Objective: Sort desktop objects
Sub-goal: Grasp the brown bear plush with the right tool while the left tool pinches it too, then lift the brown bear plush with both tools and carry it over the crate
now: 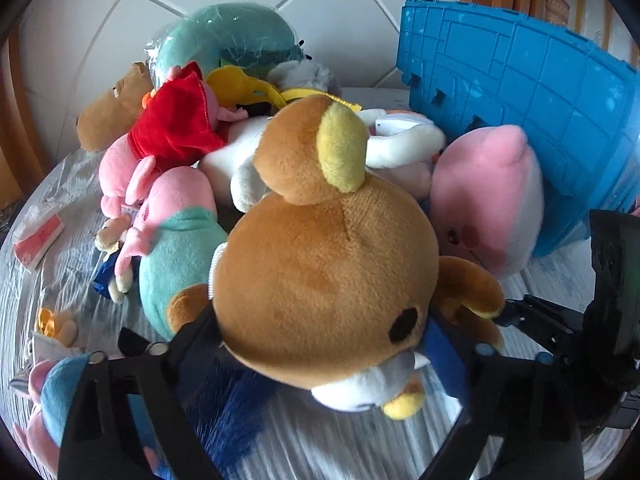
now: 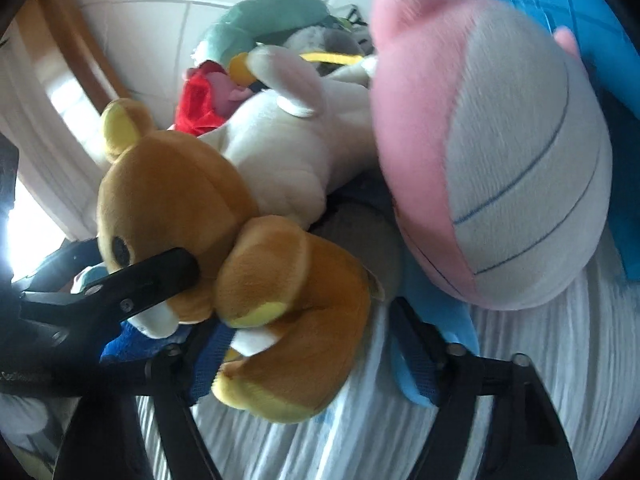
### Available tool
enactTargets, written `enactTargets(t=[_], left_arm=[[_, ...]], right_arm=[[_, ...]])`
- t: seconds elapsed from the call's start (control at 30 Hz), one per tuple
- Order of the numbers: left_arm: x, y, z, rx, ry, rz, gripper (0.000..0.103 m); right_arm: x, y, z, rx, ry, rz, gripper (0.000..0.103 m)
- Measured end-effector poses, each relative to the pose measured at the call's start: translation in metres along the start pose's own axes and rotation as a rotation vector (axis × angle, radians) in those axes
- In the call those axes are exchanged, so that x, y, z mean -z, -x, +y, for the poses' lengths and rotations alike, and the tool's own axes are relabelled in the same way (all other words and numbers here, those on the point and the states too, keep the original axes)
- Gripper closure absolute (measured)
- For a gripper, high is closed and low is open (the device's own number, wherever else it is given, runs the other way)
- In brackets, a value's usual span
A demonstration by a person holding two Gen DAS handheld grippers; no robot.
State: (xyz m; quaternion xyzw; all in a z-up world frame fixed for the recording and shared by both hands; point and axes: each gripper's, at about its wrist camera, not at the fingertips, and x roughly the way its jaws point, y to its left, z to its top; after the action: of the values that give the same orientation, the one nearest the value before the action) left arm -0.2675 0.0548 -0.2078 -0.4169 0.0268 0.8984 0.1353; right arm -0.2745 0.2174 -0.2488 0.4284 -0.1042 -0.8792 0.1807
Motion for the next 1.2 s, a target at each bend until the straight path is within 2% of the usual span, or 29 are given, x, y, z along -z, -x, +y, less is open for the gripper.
enactTargets(t=[0.07, 0.17, 0.57, 0.83, 1.2], left_arm=[[0.0, 0.011, -0.002, -0.008, -0.005, -0.004, 0.014], [-0.002, 0.034, 0.0, -0.002, 0.006, -0.009, 0.014], [-0.033, 0.128, -0.005, 0.0, 0.002, -0.142, 0.014], [-0.051, 0.157, -0.021, 0.045, -0.046, -0.211, 0.014], [-0.051, 0.17, -0.062, 0.144, -0.12, -0.228, 0.014]], right_arm=[[0.002, 0.012, 0.011, 0.024, 0.04, -0.011, 0.044], [0.001, 0.029, 0.022, 0.009, 0.04, -0.009, 0.045], [-0.028, 0.108, 0.068, 0.003, 0.132, -0.112, 0.045], [-0.048, 0.144, 0.078, 0.042, 0.144, -0.197, 0.045], [-0.035, 0.189, 0.063, 0.138, 0.091, -0.249, 0.045]])
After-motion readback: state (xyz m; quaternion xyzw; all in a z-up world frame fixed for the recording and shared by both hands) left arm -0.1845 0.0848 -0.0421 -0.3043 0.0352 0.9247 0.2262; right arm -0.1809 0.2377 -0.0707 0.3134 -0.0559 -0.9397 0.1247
